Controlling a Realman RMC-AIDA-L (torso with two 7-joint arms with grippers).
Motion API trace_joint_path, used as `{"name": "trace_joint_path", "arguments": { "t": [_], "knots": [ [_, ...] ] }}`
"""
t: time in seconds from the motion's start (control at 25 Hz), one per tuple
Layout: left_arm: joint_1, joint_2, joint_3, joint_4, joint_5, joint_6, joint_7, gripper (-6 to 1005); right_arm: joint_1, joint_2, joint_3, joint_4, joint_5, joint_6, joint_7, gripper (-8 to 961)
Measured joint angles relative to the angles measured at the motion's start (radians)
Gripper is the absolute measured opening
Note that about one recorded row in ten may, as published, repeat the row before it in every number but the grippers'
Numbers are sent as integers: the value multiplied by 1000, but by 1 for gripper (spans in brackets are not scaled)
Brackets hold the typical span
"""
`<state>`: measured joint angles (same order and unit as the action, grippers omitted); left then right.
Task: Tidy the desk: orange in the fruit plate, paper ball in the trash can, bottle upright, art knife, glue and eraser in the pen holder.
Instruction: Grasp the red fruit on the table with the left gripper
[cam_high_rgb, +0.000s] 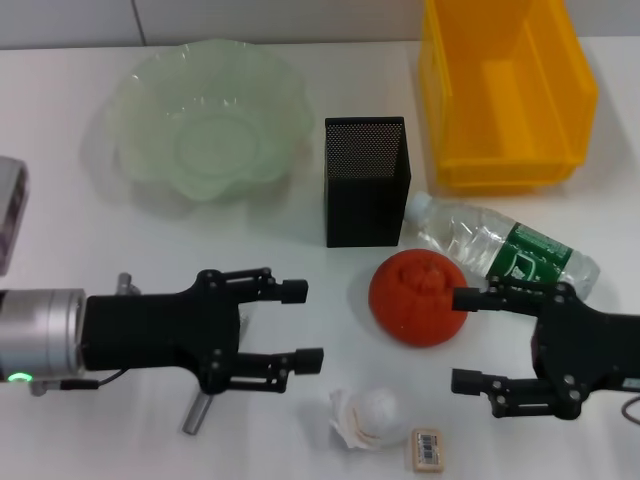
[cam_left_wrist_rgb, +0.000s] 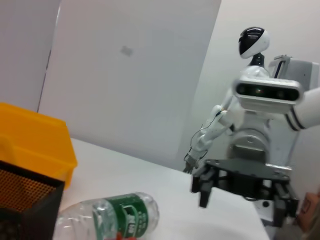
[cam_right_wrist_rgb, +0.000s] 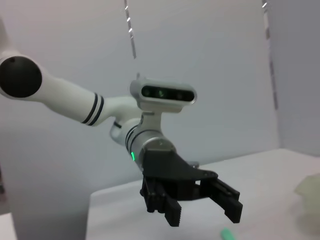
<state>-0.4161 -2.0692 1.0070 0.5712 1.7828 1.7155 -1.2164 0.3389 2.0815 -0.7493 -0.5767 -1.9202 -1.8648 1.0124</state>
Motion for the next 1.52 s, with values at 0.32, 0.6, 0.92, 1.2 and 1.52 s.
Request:
{"name": "trace_joint_path", "arguments": {
  "t": [0.32, 0.6, 0.92, 1.2, 1.52],
  "knots": [
    [-94, -6, 5, -73, -1, -67, 0, 736, -106, 0, 96, 71, 0, -6, -127, 801],
    [-214, -11, 49, -151, -3, -196, 0, 724, -155, -7, 223, 89, -2, -22, -161, 802],
    [-302, -11, 124, -231, -48, -314, 1, 709, -161, -10, 281, 79, -5, -9, -143, 801],
    [-307, -11, 266, -233, -157, -364, 2, 696, -138, -15, 289, 60, -9, -12, -125, 801],
    [-296, -11, 528, -215, -401, -524, 9, 681, -107, -12, 282, 58, -12, -9, -114, 802]
  ]
}}
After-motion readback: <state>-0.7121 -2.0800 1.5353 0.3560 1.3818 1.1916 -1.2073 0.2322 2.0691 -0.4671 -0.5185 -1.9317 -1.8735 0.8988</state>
